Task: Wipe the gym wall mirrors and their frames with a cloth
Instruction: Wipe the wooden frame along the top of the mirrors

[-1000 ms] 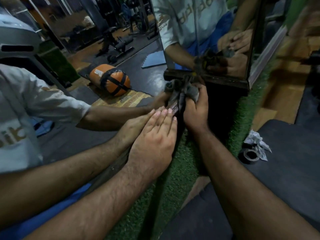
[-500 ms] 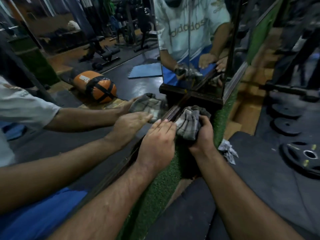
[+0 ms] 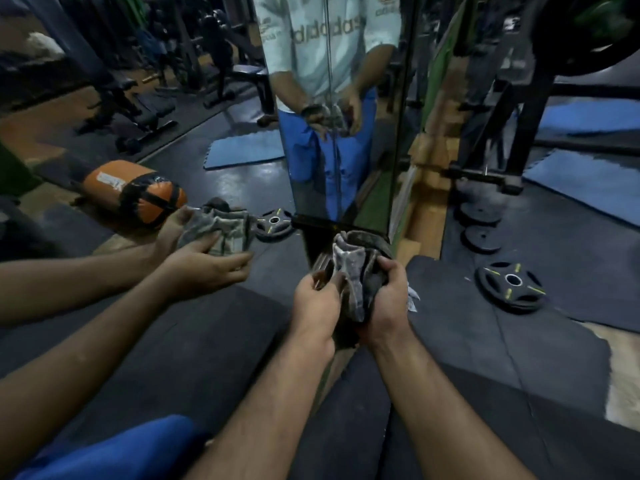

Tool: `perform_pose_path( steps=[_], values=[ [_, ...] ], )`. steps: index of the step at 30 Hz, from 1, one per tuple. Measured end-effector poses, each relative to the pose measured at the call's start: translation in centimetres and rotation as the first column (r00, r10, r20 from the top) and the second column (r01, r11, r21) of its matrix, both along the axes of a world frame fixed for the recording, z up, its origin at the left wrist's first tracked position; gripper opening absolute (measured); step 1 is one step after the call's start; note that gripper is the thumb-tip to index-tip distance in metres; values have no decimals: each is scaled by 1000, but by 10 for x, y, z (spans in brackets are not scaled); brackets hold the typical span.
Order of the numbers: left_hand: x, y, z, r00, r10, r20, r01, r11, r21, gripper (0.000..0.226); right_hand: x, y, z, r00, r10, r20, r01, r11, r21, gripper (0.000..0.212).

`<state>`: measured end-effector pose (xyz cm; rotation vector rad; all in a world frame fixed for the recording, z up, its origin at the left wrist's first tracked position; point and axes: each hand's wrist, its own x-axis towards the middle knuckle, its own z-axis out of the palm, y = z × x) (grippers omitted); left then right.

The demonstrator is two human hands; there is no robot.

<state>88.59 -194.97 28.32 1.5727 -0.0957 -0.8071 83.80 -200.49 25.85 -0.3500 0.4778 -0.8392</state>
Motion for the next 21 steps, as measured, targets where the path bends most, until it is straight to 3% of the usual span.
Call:
perform_pose_path(
  steps=[3, 7, 12, 14, 17, 19, 21],
  values=[
    [1, 4, 50, 999, 54, 0, -54, 995, -78, 23, -5, -1, 34, 999, 28, -34, -29, 999, -23, 98],
    [8, 3, 93, 994, 66, 87, -51, 985, -166, 41, -10, 4, 87, 998, 37, -50, -39, 998, -46, 47],
    [10, 12, 148, 962, 107, 250, -43, 968, -248, 48, -19, 13, 151, 996, 28, -87, -29, 999, -15, 68],
    [10, 18, 169, 950, 132, 281, -59, 965, -256, 53, -27, 17, 177, 990, -19, -142, 16, 1000, -21, 64],
    [7, 26, 204, 956, 163, 246, -99, 962, -254, 60, -41, 16, 214, 947, -84, -311, 66, 995, -70, 27],
    [1, 28, 224, 967, 199, 158, -157, 957, -245, 55, -49, 18, 239, 933, -91, -348, 58, 993, -104, 31],
    [-9, 27, 239, 977, 193, 96, -171, 966, -194, 36, -53, 21, 261, 936, -98, -339, 51, 988, -146, 38]
  ],
)
